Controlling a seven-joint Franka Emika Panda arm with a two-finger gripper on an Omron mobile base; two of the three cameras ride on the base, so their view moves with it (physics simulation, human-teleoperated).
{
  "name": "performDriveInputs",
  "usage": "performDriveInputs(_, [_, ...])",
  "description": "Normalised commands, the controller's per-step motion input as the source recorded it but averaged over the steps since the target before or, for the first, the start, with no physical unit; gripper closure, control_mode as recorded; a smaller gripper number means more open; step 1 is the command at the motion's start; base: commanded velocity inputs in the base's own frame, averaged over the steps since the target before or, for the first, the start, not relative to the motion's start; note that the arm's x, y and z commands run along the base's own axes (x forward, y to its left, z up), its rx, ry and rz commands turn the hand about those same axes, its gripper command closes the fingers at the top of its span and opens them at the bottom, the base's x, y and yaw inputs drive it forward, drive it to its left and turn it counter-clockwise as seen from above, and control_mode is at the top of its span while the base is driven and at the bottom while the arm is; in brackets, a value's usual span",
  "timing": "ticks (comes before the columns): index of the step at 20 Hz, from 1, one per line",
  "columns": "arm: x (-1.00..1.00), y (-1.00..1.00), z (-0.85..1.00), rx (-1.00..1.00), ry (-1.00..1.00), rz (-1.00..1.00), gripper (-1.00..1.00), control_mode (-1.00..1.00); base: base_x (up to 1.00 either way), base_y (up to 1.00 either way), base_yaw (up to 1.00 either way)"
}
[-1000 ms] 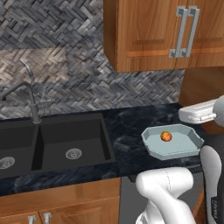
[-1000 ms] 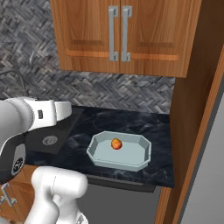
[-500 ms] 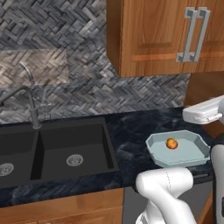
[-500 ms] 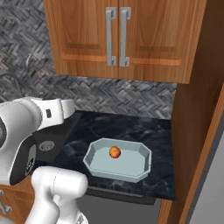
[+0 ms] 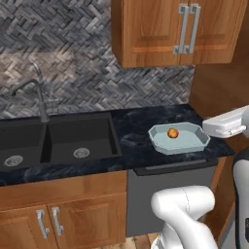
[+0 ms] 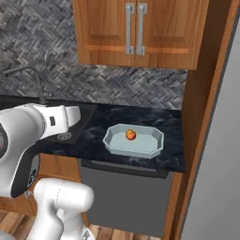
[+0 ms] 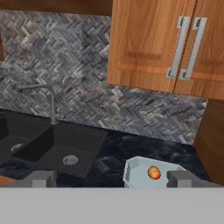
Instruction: Pick the peach and kiwi from the fridge and place them inside the tupperware on the counter.
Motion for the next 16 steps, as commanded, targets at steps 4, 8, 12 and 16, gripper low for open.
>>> performDriveInputs(4, [0.0, 0.0, 0.0, 0.0, 0.0, 0.0, -1.0, 1.0, -1.0, -0.25, -0.14])
performDriveInputs(8, [0.0, 0.0, 0.0, 0.0, 0.0, 0.0, -1.0, 1.0, -0.68, -0.69, -0.08])
performDriveInputs(12, [0.0, 0.0, 0.0, 0.0, 0.0, 0.0, -1.0, 1.0, -0.04, -0.81, -0.01])
performDriveInputs(16, [0.0, 0.0, 0.0, 0.0, 0.0, 0.0, -1.0, 1.0, 0.04, -0.84, 0.0])
